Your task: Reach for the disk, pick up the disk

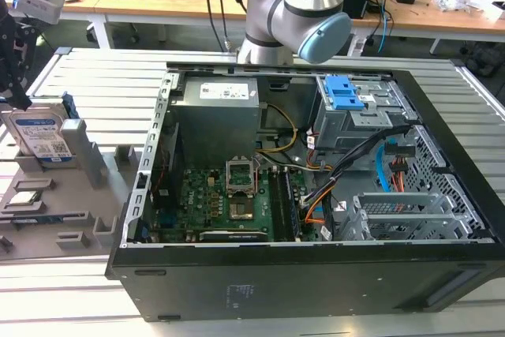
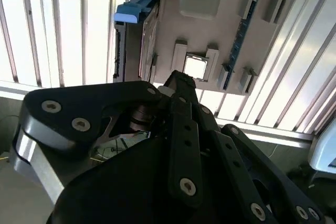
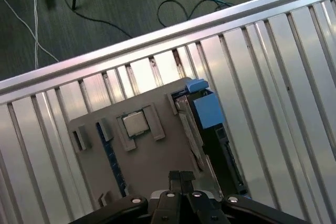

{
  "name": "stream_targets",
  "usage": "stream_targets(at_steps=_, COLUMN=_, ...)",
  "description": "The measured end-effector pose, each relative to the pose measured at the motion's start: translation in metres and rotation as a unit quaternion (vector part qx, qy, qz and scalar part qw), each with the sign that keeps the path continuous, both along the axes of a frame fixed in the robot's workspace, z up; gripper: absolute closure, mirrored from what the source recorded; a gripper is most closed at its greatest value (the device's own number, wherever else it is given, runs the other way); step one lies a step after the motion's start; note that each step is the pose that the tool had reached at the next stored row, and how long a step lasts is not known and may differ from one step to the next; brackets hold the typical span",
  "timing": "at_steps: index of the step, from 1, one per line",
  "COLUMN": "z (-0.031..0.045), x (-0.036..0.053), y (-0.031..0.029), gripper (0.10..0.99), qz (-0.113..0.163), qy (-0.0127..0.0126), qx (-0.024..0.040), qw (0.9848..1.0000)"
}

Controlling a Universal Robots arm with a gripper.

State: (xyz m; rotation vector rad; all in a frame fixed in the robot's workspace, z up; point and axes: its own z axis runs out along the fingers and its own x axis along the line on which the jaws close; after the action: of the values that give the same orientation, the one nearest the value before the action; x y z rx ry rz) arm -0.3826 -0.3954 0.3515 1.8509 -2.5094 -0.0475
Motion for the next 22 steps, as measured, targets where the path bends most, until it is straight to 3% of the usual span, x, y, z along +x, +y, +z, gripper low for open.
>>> stream_targets(at_steps=4, z=0.0000, x=0.0000, y=0.0001, gripper=0.980, qz=0.033, qy=0.0000, qx=0.0000, qw=0.9995)
stream_targets(at_steps=9, z=0.0000, x=0.0000, y=0.0000, gripper=0.980, qz=0.068, qy=0.0000, qx=0.0000, qw=0.9977)
stream_targets(at_steps=14, z=0.0000, x=0.0000, y=0.0001, gripper=0.980, qz=0.102, qy=0.0000, qx=0.0000, qw=0.9948)
stream_targets(at_steps=22, z=0.0000, x=0.0000, y=0.0001, gripper=0.980, qz=0.156, qy=0.0000, qx=0.0000, qw=0.9877)
